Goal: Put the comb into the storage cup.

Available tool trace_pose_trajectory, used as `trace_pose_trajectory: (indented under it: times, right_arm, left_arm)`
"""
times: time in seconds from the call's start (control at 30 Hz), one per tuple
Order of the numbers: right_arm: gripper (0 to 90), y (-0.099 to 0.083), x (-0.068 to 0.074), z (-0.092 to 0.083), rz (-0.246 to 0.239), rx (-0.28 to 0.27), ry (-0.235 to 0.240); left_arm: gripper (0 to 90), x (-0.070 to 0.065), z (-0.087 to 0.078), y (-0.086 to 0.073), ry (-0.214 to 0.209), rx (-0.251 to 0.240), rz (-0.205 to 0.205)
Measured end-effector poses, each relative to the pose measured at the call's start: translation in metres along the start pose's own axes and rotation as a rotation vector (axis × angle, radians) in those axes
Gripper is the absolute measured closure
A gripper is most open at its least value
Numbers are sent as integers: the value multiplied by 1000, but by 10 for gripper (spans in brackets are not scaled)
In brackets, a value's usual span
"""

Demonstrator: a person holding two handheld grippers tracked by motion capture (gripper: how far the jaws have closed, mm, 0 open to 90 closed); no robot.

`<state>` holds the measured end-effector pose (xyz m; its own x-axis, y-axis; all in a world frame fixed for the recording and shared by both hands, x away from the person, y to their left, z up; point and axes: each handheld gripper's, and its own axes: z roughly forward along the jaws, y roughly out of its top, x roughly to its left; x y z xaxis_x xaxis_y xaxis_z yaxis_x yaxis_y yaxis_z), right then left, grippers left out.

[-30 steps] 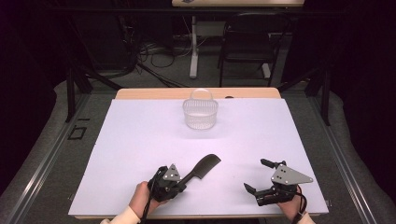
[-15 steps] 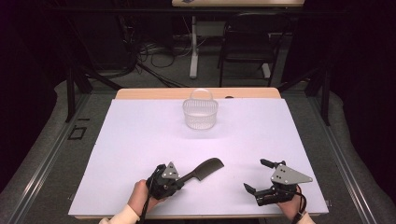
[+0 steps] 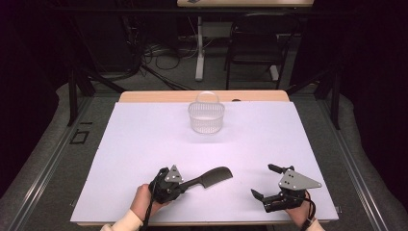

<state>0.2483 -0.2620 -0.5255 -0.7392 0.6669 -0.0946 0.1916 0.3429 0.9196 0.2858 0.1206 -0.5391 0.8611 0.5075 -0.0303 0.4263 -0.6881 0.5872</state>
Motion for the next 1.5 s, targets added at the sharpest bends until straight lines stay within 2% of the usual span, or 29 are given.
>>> trace_pose_trajectory:
  times: [0.23,0.43,0.5,0.67,0.73,0.8,0.9,0.93,0.97,1.0,1.17,1.33,1.5]
  right_arm:
    - [3,0,0,0,-2,1,1]
    - [3,0,0,0,-3,2,2]
    - [3,0,0,0,-2,2,2]
    - [3,0,0,1,0,5,2]
    - [3,0,0,1,-1,7,0]
    - [3,0,0,2,1,6,1]
    - [3,0,0,2,1,8,2]
    - [3,0,0,2,5,13,3]
    - [3,-1,0,3,3,11,3]
    - [3,-1,0,3,3,12,3]
    - [3,-1,1,4,5,19,0]
    - [3,-1,0,4,5,18,1]
    - [3,-1,0,4,5,17,3]
  left_arm:
    - [886,0,-1,0,-16,-14,-5]
    - [722,-3,-7,3,-49,-29,1]
    - [666,-4,-14,7,-61,-39,6]
    - [540,-3,-22,10,-55,-55,6]
    - [450,1,-27,11,-33,-52,-9]
    - [385,2,-29,12,-31,-51,-5]
    - [288,4,-32,14,-14,-40,-5]
    - [288,5,-33,15,-8,-36,-6]
    - [217,6,-33,15,-2,-32,-9]
    - [184,7,-33,17,14,-18,-9]
    - [76,11,-31,21,31,11,-9]
    - [1,14,-26,30,44,60,10]
    - [0,15,-19,39,55,126,54]
